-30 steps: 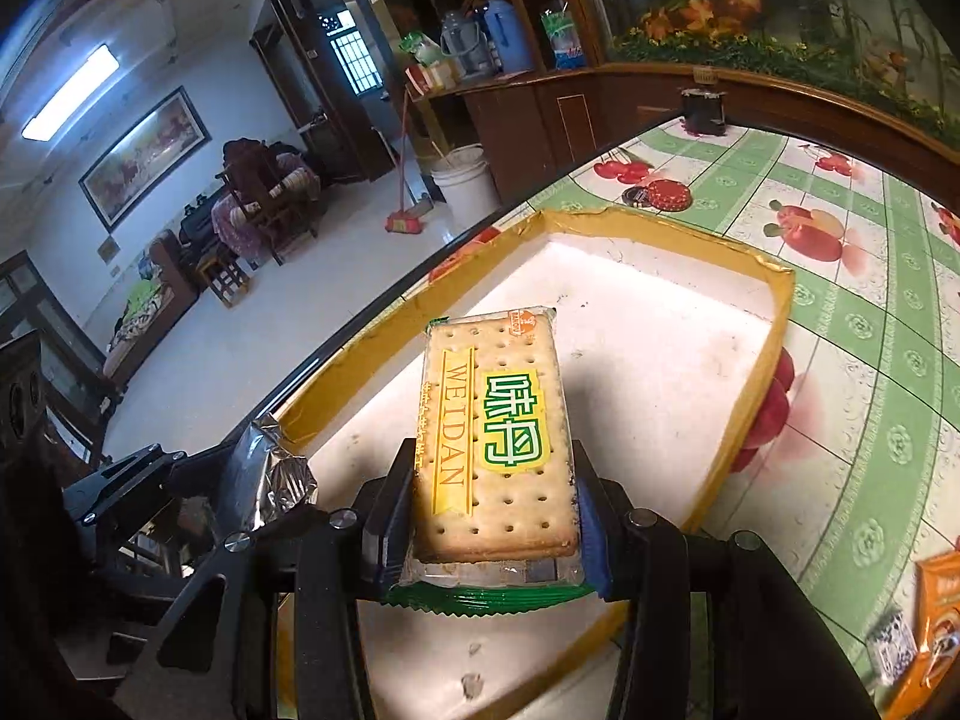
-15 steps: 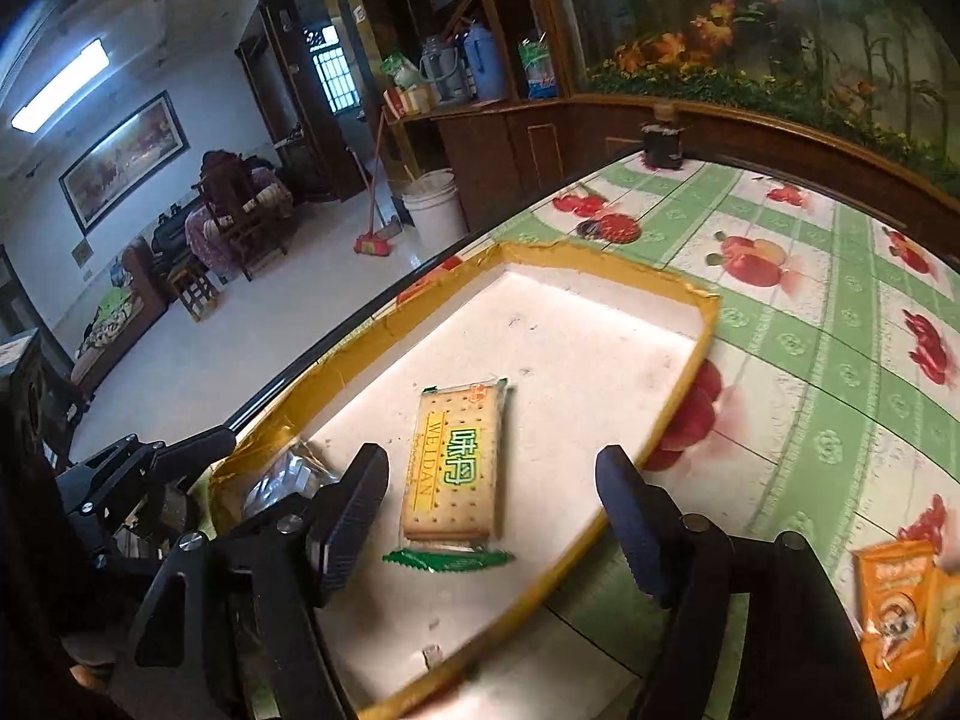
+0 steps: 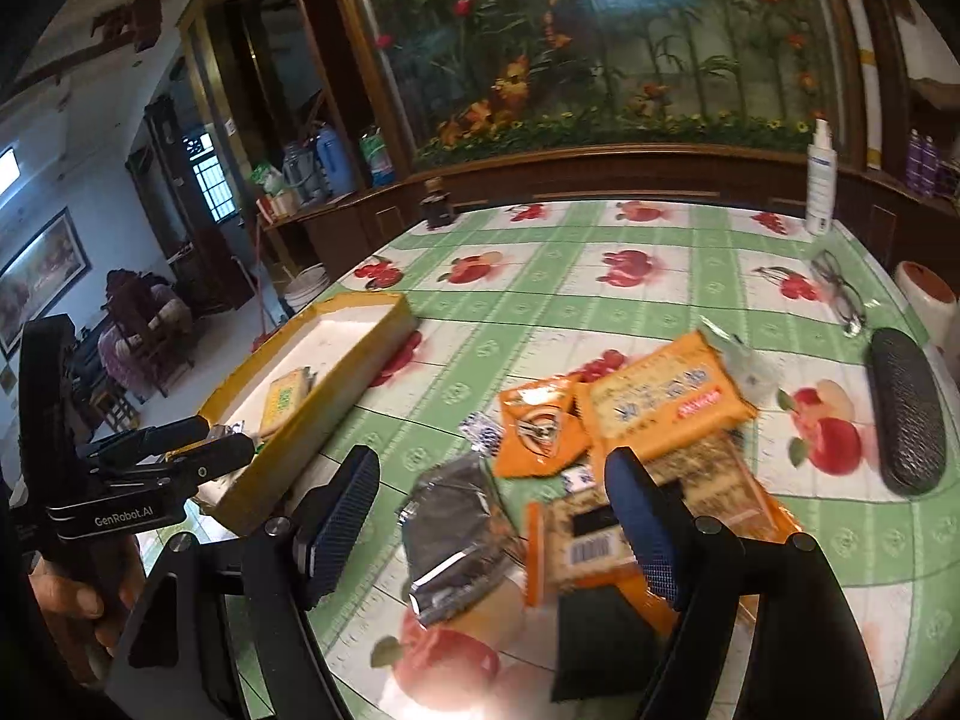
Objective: Organize snacks
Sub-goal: 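Grasp another silver foil packet with the left gripper while the right grasps the barcode cracker pack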
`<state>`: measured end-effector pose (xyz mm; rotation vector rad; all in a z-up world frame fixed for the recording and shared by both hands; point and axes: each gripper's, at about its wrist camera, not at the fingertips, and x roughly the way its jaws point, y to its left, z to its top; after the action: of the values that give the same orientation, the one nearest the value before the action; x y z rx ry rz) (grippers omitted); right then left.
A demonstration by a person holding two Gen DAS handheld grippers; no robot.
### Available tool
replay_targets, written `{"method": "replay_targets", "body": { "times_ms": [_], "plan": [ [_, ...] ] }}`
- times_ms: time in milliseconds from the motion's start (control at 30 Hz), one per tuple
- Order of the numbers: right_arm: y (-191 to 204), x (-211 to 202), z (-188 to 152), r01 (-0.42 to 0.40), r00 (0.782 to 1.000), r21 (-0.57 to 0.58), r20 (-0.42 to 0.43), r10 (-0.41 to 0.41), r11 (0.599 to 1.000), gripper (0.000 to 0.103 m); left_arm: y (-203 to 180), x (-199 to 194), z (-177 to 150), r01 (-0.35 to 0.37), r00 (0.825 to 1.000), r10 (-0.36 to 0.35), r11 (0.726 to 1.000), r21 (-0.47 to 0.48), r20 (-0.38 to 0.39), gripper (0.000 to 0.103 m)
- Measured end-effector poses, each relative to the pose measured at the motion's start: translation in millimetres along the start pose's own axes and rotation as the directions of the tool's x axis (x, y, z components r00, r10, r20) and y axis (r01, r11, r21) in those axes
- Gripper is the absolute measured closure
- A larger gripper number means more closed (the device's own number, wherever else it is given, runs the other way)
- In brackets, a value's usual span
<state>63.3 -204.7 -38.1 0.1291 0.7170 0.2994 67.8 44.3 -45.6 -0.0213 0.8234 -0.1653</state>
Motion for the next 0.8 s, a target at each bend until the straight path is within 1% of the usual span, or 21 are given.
{"method": "replay_targets", "body": {
  "times_ms": [133,200,300,400,500,567,700,800],
  "plan": [
    [-19.4,-14.6,-14.7,0.05,0.999,0.016,0.0,-0.05,0.999,0.023,-35.9,8.6,-7.9,0.018,1.0,-0.017,0.997,0.079,-0.009,0.02],
    [-27.0,-17.2,-18.9,0.063,0.998,0.026,0.0,-0.063,0.998,0.022,-49.1,14.4,-9.9,0.026,0.999,-0.024,0.995,0.098,-0.022,0.02],
    [-32.3,-17.1,-24.8,0.086,0.996,0.022,-0.008,-0.085,0.996,0.021,-61.2,22.7,-12.3,0.057,0.998,-0.053,0.993,0.102,-0.038,0.02],
    [-34.6,-14.3,-27.2,0.095,0.995,0.015,-0.015,-0.095,0.995,0.019,-71.1,29.9,-12.8,0.068,0.997,-0.064,0.993,0.093,-0.046,0.02],
    [-34.1,-5.1,-28.6,0.123,0.992,-0.019,-0.031,-0.123,0.992,0.017,-79.3,40.2,-12.5,0.064,0.996,-0.059,0.995,0.077,-0.062,0.02],
    [-36.1,0.6,-28.0,0.121,0.992,-0.018,-0.039,-0.122,0.992,0.017,-85.8,47.4,-12.2,0.066,0.996,-0.06,0.995,0.08,-0.07,0.02],
    [-42.2,6.3,-26.4,0.104,0.994,0.006,-0.045,-0.103,0.995,0.017,-98.6,64.6,-14.2,0.043,0.995,-0.033,0.993,0.106,-0.096,0.02],
    [-44.0,6.3,-24.5,0.1,0.994,0.018,-0.042,-0.1,0.995,0.017,-101.5,74.3,-13.1,0.028,0.995,-0.017,0.994,0.103,-0.102,0.02]
  ]
}}
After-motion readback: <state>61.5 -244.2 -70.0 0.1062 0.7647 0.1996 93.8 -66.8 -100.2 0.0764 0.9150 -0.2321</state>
